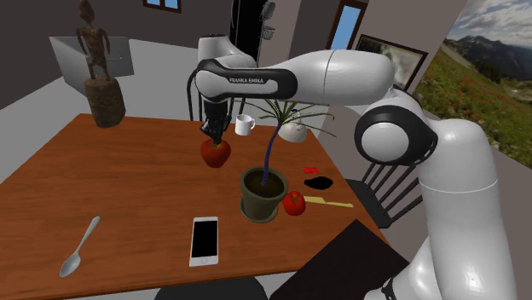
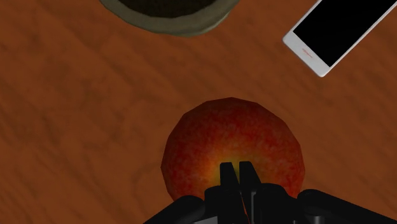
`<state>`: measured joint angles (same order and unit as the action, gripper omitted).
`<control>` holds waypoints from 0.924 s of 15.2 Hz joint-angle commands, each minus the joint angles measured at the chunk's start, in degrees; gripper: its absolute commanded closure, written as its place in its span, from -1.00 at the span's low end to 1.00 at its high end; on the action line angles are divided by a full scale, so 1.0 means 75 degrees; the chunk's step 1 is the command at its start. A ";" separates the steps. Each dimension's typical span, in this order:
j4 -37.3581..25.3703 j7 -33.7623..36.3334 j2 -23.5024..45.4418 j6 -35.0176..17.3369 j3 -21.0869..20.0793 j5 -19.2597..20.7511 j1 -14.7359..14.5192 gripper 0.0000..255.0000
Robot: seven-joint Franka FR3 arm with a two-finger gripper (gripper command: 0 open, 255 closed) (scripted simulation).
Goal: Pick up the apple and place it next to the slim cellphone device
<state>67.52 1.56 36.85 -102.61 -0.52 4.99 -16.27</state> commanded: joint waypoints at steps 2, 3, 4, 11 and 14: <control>0.0193 0.0013 0.0069 -0.0268 0.0002 0.0004 0.0008 1.00; 0.0272 0.0020 0.0084 -0.0361 0.0002 0.0006 0.0009 1.00; 0.0347 0.0027 0.0100 -0.0453 0.0002 0.0009 0.0009 1.00; 0.0791 0.0075 0.0269 -0.1063 0.0007 0.0025 0.0014 1.00; 0.0946 0.0095 0.0363 -0.1312 0.0010 0.0033 0.0015 1.00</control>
<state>74.49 2.25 39.18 -111.89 -0.45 5.23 -16.17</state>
